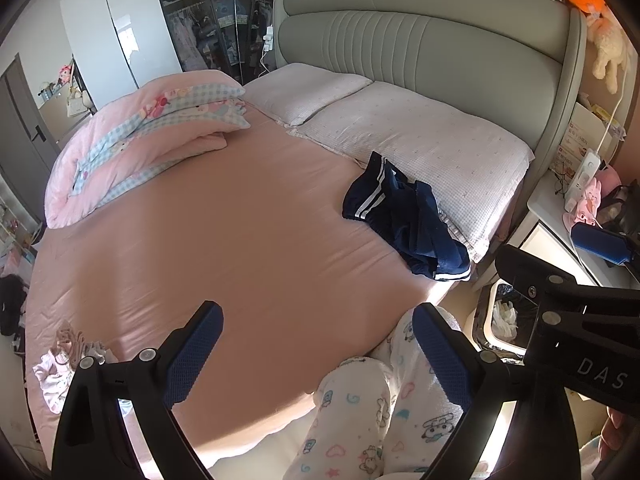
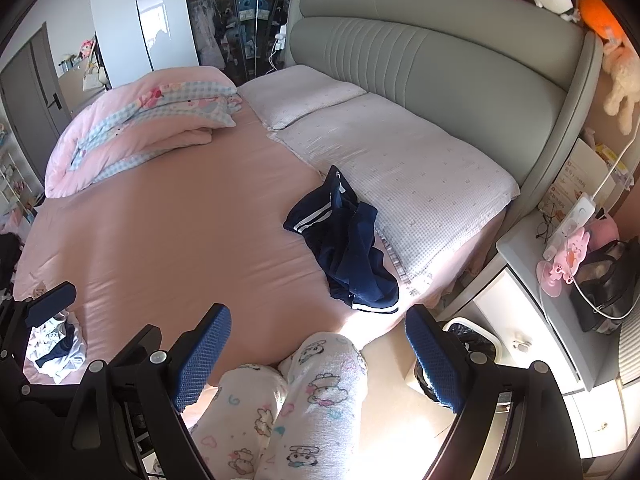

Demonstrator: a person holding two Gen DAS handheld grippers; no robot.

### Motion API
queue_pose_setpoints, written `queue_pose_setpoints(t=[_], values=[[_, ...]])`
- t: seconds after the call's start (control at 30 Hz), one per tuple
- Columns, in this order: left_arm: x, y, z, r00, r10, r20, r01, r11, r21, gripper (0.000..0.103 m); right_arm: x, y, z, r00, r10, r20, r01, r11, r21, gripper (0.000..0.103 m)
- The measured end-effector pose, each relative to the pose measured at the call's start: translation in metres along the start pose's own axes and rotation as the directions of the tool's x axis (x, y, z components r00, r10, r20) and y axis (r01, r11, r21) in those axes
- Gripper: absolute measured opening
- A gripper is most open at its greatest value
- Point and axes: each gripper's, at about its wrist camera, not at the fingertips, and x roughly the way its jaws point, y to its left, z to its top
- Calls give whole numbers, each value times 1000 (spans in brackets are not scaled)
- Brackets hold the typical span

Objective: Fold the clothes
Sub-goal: 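Move both tools toward the navy striped garment on the bed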

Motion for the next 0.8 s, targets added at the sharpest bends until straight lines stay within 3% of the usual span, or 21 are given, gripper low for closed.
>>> queue_pose_setpoints(t=[0.8], values=[[32,-12,18,998,0,-56,1,1000,18,97,37,-9,9,998,10,-69,-9,1000,15,89]])
